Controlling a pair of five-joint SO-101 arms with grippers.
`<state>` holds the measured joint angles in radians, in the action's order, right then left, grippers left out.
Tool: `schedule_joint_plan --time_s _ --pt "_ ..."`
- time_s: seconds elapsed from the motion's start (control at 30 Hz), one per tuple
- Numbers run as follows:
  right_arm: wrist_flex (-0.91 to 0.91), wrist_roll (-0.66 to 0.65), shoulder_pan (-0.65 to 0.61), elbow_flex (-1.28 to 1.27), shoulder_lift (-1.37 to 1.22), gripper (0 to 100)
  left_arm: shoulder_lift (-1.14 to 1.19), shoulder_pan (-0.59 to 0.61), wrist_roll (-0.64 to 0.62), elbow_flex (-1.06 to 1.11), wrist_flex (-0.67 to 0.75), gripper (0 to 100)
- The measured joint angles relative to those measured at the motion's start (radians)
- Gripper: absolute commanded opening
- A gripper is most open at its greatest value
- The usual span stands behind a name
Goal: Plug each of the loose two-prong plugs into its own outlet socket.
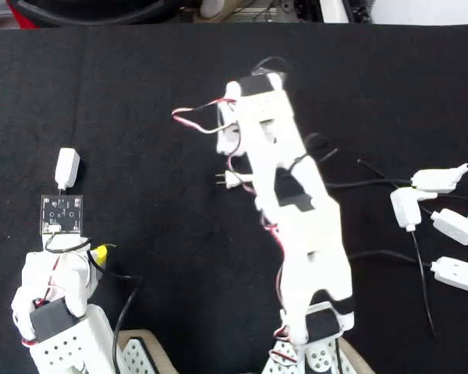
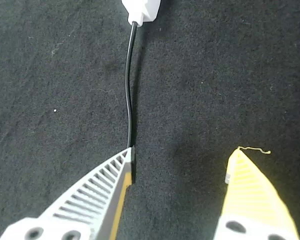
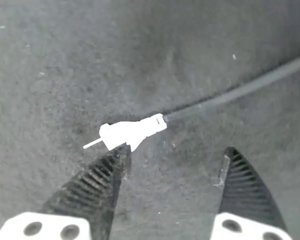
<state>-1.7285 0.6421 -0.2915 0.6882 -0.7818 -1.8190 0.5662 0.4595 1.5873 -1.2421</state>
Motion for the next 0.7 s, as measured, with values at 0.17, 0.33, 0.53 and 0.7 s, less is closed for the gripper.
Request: schedule_joint_plan --time_s 0.17,0.33,0.53,0.7 --pt "0.0 0.097 0.0 -0.025 0.006 27.6 0.0 -0.002 0.0 0.0 0.0 30" --pt "0.0 0.19 -0.011 -0.025 0.005 27.6 0.0 -0.002 0.0 0.0 0.0 30" --pt "0.0 0.209 -0.109 -0.052 -0.008 27.6 0.0 -0.002 0.0 0.0 0.0 30" --pt "0.0 0.247 -0.123 -0.058 -0.04 27.6 0.0 -0.002 0.0 0.0 0.0 30"
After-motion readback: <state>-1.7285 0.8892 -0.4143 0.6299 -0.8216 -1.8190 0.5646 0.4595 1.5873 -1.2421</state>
